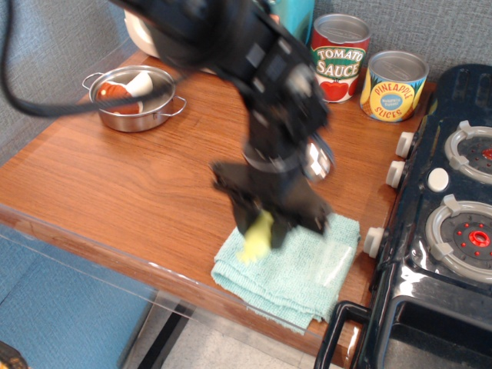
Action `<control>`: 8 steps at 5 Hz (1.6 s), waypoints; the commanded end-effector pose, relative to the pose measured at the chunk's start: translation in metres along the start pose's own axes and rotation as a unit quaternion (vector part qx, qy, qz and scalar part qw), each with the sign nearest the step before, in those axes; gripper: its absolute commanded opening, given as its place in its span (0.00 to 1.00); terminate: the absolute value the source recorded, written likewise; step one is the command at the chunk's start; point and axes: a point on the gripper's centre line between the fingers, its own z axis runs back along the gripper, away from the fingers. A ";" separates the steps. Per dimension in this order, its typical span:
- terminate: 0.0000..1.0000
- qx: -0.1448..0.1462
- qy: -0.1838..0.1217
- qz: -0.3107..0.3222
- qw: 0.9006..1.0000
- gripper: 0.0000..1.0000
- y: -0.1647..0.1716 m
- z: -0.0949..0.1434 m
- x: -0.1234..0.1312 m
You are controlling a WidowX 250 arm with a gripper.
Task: Put the spoon to the right of the pot.
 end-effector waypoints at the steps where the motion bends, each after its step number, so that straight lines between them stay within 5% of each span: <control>1: 0.00 0.032 -0.022 0.062 0.997 0.00 0.082 0.008 0.034; 3: 0.00 0.039 -0.023 0.036 0.998 0.00 0.114 -0.010 0.075; 6: 0.00 0.023 0.032 -0.026 0.999 0.00 0.126 -0.051 0.099; 7: 0.00 0.017 0.024 -0.028 0.999 1.00 0.128 -0.048 0.099; 8: 0.00 0.018 -0.009 -0.018 1.000 1.00 0.126 -0.024 0.098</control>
